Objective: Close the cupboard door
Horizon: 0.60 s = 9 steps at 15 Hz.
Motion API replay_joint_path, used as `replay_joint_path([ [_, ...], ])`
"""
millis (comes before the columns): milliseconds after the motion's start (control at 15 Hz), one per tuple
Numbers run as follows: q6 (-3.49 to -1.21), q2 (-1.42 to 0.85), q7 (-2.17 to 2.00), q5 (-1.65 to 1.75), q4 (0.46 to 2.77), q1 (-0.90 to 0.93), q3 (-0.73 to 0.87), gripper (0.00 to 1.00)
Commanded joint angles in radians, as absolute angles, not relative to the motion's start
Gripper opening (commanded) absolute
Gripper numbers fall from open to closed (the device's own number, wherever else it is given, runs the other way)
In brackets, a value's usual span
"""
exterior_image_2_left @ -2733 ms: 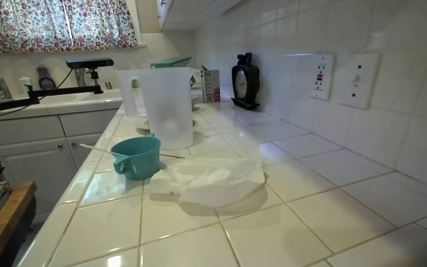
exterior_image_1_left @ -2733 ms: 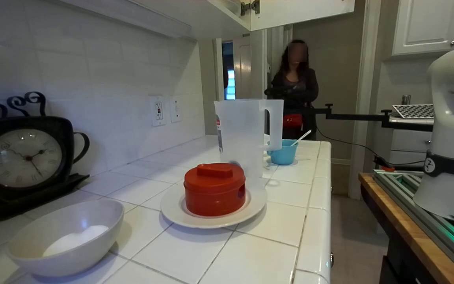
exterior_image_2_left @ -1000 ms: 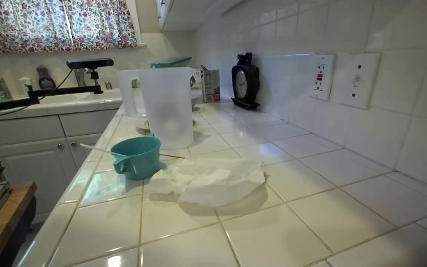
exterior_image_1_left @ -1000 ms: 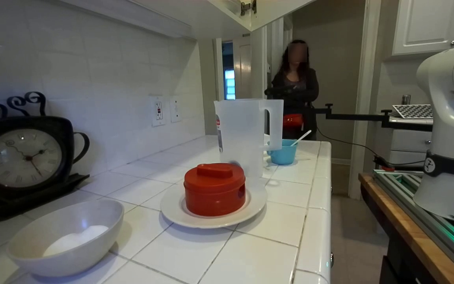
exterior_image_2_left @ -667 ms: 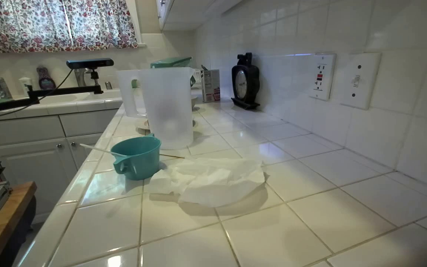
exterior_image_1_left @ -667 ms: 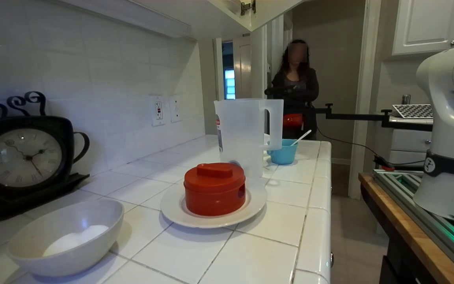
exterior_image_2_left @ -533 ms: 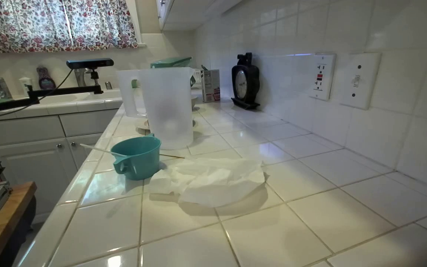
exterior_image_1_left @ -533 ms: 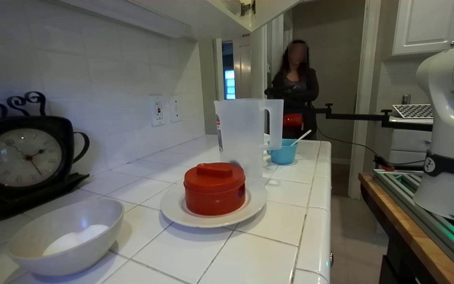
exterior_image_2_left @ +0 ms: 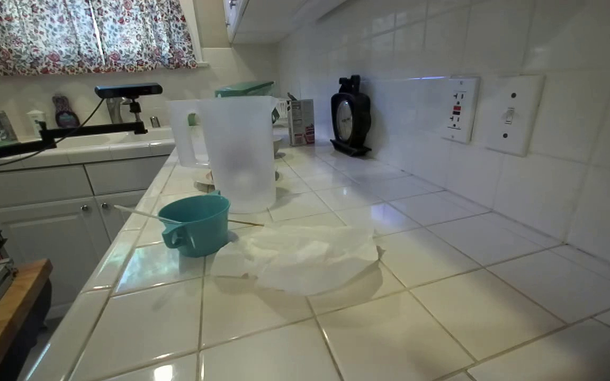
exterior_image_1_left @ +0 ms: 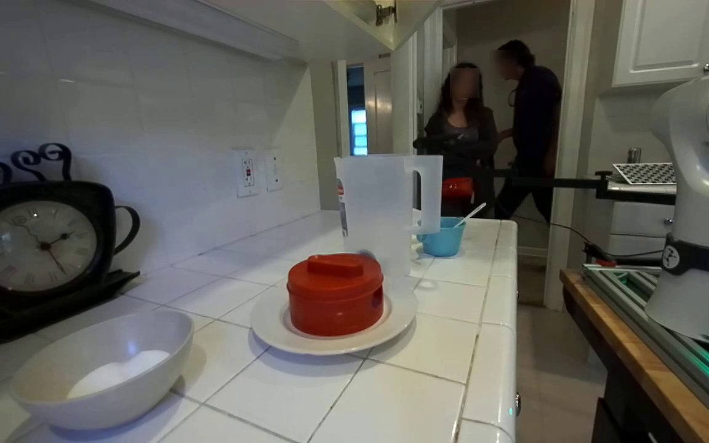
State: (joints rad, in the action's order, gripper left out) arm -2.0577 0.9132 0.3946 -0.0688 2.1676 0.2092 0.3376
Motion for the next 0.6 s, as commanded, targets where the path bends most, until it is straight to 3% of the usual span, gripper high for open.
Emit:
replay_joint_path([
  [0,-2.101,0.871,0.426,-0.104,2.138,0.197,0.330,1.00],
  [533,-2.104,0.844,0.436,-0.104,2.100,0.205,0.329,1.00],
])
